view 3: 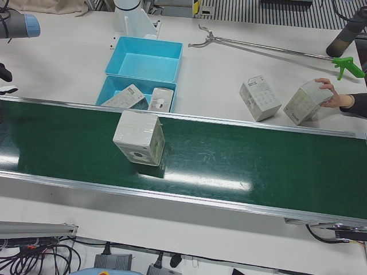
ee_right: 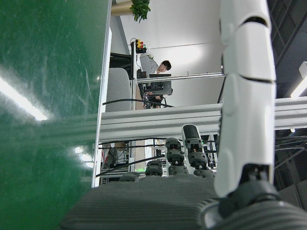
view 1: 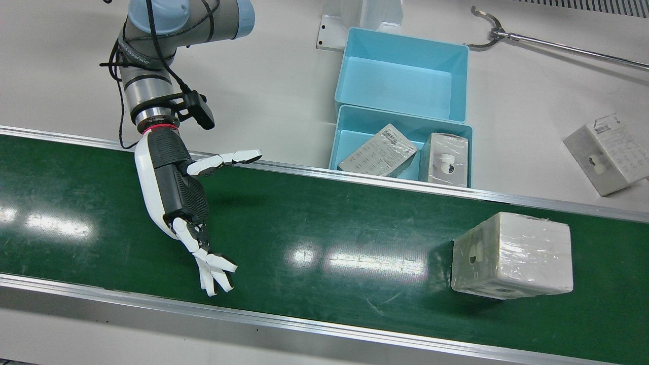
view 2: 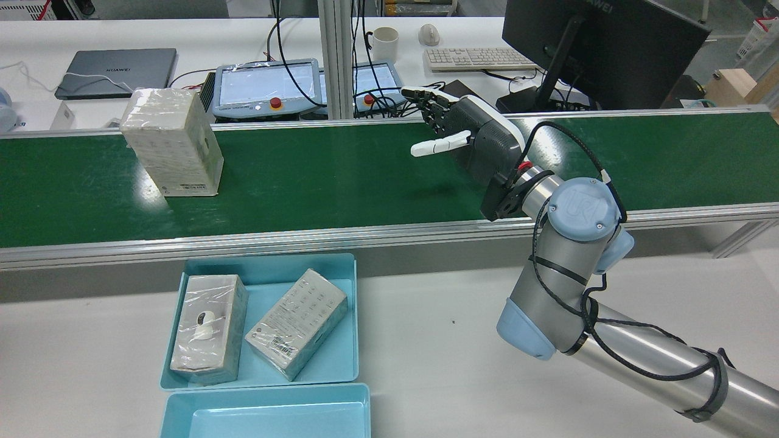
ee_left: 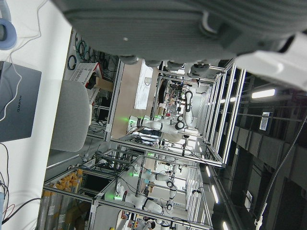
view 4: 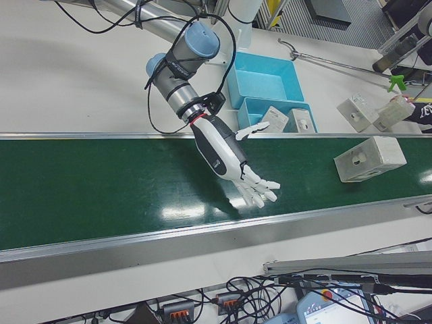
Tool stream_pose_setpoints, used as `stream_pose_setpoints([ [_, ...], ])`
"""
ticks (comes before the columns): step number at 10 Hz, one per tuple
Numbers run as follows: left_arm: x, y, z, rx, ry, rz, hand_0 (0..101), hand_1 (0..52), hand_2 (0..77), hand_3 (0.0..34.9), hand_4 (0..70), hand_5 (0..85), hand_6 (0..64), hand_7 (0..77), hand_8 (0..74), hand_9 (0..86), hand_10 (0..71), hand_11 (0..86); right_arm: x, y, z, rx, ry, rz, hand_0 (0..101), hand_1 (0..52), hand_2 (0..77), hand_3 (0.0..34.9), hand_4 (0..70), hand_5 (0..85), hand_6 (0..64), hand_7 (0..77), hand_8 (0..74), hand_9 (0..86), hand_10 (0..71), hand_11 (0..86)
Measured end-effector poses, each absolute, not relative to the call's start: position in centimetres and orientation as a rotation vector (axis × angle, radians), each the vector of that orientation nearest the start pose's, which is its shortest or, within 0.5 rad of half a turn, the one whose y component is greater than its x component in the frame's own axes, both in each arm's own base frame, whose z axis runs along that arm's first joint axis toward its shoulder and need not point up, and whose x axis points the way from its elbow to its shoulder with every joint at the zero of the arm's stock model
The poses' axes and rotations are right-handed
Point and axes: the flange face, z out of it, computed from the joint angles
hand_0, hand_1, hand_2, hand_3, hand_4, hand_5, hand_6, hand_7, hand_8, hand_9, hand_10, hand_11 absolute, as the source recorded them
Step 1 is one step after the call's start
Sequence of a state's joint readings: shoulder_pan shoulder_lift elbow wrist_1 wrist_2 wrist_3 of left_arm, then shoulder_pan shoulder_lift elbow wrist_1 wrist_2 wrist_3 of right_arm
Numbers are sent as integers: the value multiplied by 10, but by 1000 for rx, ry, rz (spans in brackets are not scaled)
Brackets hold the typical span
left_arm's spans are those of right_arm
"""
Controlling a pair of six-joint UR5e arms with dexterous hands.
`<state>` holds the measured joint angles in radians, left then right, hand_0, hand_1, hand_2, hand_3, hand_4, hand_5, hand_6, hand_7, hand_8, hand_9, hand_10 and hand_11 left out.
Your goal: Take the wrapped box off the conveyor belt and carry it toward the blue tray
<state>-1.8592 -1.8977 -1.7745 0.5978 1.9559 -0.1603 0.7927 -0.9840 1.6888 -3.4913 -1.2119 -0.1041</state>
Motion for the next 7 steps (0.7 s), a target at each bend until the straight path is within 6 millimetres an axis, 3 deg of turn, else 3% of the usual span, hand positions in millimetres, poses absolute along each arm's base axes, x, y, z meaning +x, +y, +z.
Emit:
stream_pose_setpoints([
  [7,-251,-510,472,-310,2174,-2335,0,0,11,0,0,11,5,5,5,0,5,5,-340,-586,326,572,2683,-1934,483,153,98,0,104,191,27,33,16,49,0,11],
])
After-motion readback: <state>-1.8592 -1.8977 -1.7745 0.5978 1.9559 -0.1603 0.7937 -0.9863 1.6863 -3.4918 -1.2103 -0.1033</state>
